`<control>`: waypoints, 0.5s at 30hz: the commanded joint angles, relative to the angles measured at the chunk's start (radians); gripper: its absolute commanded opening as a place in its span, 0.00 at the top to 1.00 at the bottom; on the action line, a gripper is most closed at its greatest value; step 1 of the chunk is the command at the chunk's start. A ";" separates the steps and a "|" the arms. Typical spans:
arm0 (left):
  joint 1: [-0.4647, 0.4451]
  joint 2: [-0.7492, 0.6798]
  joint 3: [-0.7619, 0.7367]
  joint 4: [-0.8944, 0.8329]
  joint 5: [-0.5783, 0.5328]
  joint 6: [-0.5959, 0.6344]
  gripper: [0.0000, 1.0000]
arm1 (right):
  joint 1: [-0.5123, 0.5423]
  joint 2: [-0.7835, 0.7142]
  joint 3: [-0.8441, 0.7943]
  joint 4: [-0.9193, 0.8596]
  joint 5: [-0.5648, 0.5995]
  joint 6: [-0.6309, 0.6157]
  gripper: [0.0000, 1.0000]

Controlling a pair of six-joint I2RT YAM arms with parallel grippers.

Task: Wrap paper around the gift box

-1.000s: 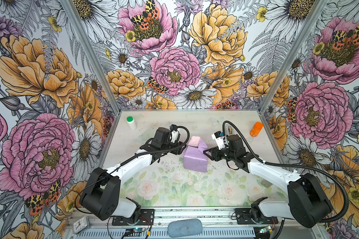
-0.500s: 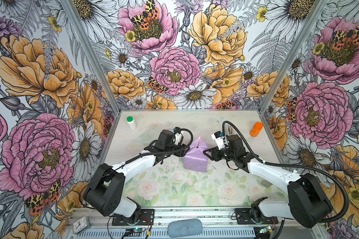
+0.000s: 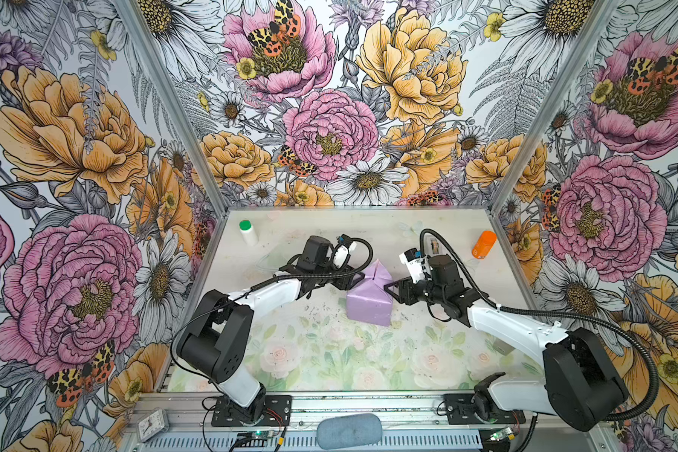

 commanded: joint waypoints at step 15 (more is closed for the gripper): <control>0.009 -0.096 -0.108 0.012 -0.015 0.024 0.34 | 0.014 -0.014 -0.024 -0.112 0.022 -0.024 0.47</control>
